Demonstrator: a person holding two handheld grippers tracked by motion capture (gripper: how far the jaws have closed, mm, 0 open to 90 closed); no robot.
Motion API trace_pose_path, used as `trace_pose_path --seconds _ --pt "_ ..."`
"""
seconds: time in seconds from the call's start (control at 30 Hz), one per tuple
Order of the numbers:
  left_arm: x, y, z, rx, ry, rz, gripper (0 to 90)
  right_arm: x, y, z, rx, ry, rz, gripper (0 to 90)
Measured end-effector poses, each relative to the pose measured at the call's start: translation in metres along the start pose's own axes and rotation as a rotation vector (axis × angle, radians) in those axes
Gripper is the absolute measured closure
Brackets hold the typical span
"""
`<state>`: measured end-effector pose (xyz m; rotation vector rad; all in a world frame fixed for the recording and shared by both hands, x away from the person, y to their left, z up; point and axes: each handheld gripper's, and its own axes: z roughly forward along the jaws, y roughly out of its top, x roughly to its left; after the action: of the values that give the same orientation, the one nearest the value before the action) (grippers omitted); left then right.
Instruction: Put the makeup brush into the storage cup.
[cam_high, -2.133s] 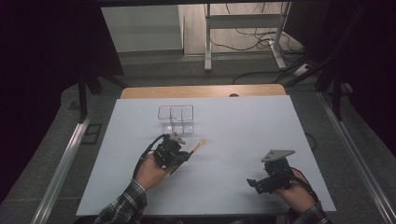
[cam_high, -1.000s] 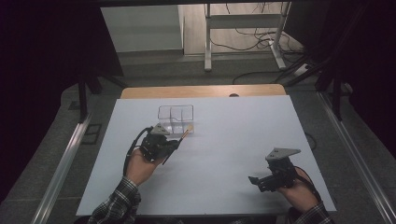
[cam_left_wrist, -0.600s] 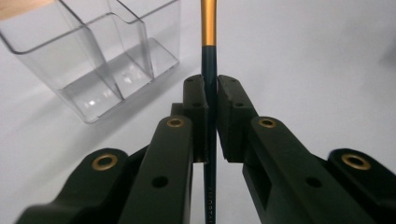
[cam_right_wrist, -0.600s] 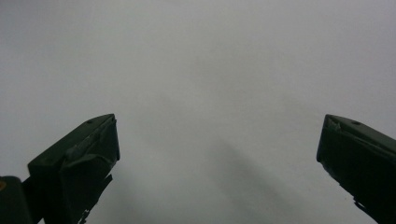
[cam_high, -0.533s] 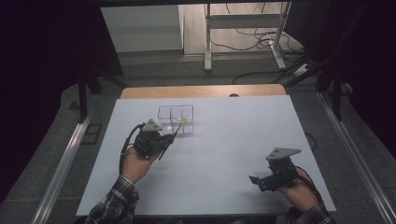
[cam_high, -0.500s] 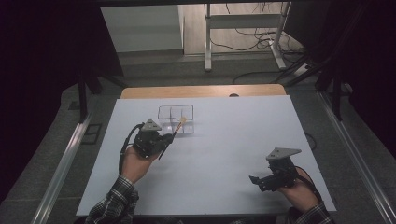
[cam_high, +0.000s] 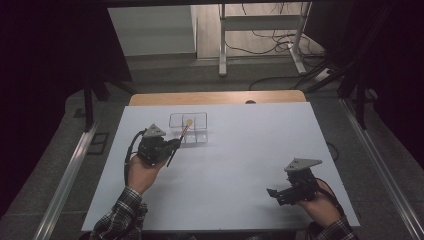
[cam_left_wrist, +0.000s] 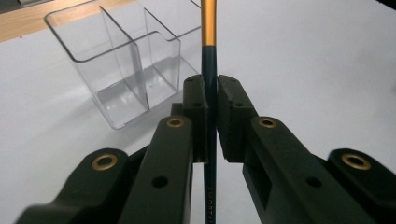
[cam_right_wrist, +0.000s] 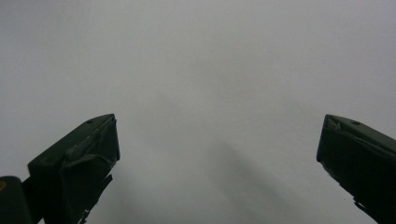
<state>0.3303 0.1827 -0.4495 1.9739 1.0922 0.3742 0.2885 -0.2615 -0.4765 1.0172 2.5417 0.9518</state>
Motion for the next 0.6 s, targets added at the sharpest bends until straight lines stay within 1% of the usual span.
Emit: trace_pose_path --seconds 0.13,0.23,0.27,0.4,0.43,0.6 --pt "0.0042 0.0002 -0.0017 -0.023 0.01 -0.019 83.4 -0.0001 0.0 -0.0001 -0.002 0.002 0.001 0.0" --pt "0.0059 0.0006 -0.0022 -0.034 0.011 -0.017 83.4 -0.0001 0.0 0.0 -0.002 0.003 0.002 0.0" --pt "0.0062 0.0007 -0.0024 -0.038 0.012 -0.024 83.4 -0.0001 0.0 0.0 -0.002 0.003 0.002 0.0" --pt "0.0085 0.0016 -0.003 -0.048 0.014 -0.028 83.4 0.0001 0.0001 0.0003 -0.002 0.005 0.002 0.0" --pt "0.0089 0.0017 -0.0034 -0.055 0.017 -0.038 83.4 0.0002 0.0001 0.0004 -0.001 0.005 0.002 0.0" --pt "0.0105 0.003 -0.0039 -0.065 0.016 -0.038 83.4 0.0004 0.0001 0.0006 0.001 0.005 0.002 0.0"
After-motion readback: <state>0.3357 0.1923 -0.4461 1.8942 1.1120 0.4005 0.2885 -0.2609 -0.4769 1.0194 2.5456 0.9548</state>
